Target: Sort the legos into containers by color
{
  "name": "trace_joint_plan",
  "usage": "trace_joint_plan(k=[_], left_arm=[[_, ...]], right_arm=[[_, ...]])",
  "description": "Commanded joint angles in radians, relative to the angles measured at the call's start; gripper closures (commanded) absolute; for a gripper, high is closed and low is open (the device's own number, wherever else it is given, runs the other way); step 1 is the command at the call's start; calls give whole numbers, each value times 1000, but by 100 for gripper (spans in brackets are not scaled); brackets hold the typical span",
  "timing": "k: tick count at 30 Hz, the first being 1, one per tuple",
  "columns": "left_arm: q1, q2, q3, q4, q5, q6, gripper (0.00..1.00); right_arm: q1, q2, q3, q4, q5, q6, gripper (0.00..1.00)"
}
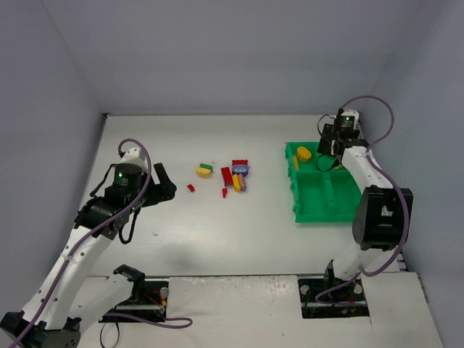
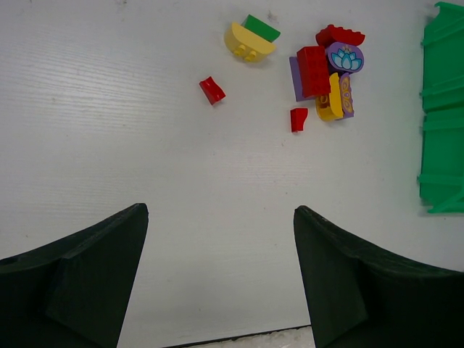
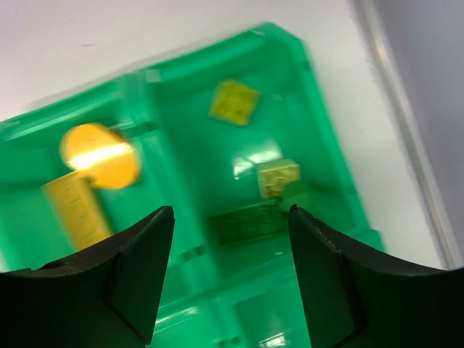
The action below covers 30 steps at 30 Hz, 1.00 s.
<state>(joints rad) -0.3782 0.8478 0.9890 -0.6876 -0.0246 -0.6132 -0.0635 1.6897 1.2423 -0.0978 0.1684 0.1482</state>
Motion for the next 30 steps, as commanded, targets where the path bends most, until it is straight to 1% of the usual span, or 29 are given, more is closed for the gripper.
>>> trace_joint_plan(k=[1, 2, 4, 5, 6, 8, 9, 10, 12, 13, 16, 17, 18, 20, 22, 26, 30], left_arm=[[5, 14, 20, 71, 6, -8, 25], [5, 16, 20, 71, 8, -7, 25], [5, 22, 22, 69, 9, -8, 25], [5, 23, 23, 68, 12, -8, 25], [5, 22, 20, 63, 12, -7, 25], [5, 17, 19, 57, 9, -7, 25], [5, 14, 19, 47, 3, -7, 25], [5, 8, 19, 40, 2, -5, 25], [5, -3, 17, 17, -6, -5, 25], [5, -13, 17, 10, -9, -6, 25], [7, -44, 13, -21, -18, -14, 25], [5, -67, 8, -51, -27, -26, 25], [5, -67, 5, -61, -28, -29, 25], [5, -92, 0, -79, -34, -40, 25], [5, -117, -7, -105, -37, -57, 25], [5, -151, -19, -138, -49, -74, 25], [5, -167, -24, -161, -57, -83, 25]], right_arm=[[106, -104, 69, 66, -130, -65, 40], [167, -102, 78, 76, -226, -96, 41], [218, -85, 104, 89, -344, -168, 40], [243, -53, 146, 89, -403, -183, 40], [296, -36, 166, 89, -479, -199, 40], [355, 26, 227, 87, -530, -236, 40], [401, 51, 252, 84, -546, -242, 40], [419, 106, 275, 83, -559, -240, 40], [471, 163, 351, 78, -610, -239, 40], [490, 223, 379, 75, -609, -236, 40], [557, 330, 472, 70, -615, -245, 38], [589, 405, 541, 67, -619, -248, 33], [590, 406, 542, 70, -619, -248, 33], [610, 473, 607, 69, -630, -246, 32], [619, 534, 670, 70, -635, -240, 32], [656, 613, 739, 70, -648, -231, 33], [679, 662, 757, 70, -678, -214, 34]])
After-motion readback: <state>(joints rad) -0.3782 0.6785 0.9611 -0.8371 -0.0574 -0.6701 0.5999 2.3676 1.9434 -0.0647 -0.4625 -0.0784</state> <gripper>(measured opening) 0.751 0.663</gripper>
